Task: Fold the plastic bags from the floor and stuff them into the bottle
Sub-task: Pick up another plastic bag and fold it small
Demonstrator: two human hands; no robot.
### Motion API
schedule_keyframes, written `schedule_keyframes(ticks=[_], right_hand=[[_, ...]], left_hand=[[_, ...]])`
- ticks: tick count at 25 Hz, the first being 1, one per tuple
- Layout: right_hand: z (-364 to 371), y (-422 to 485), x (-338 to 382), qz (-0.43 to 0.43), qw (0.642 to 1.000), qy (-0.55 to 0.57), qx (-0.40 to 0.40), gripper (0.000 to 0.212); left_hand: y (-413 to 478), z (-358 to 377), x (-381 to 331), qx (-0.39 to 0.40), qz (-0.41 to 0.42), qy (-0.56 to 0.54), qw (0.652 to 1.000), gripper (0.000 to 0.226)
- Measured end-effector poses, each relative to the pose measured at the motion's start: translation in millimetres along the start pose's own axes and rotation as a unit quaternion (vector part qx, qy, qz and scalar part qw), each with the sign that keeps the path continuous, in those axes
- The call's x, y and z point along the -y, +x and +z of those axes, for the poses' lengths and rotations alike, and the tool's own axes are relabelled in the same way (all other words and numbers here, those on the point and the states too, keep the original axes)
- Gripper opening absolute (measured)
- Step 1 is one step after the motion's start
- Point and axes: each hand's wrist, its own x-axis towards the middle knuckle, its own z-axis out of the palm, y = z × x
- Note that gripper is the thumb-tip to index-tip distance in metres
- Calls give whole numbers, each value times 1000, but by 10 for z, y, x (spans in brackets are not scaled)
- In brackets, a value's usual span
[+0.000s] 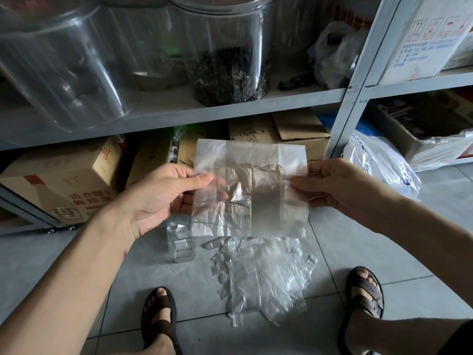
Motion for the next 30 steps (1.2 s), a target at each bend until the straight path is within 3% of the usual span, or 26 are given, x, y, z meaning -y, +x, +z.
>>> schedule_keyframes(ticks=[5, 10, 19, 30], right_hand=[[-22, 27, -15, -5, 1000, 1, -17, 35], [-8, -8, 14, 1, 999, 41, -4, 18], [13, -5, 10, 4, 999, 33, -1, 37], [6, -11, 36, 6, 999, 45, 4, 21]], left_hand=[[-5, 2, 3, -14, -7, -7, 1000, 23], [13, -8, 25, -46, -6, -11, 999, 38], [8, -7, 33, -49, 1, -13, 999, 46], [-63, -1, -36, -23, 10, -39, 999, 50]])
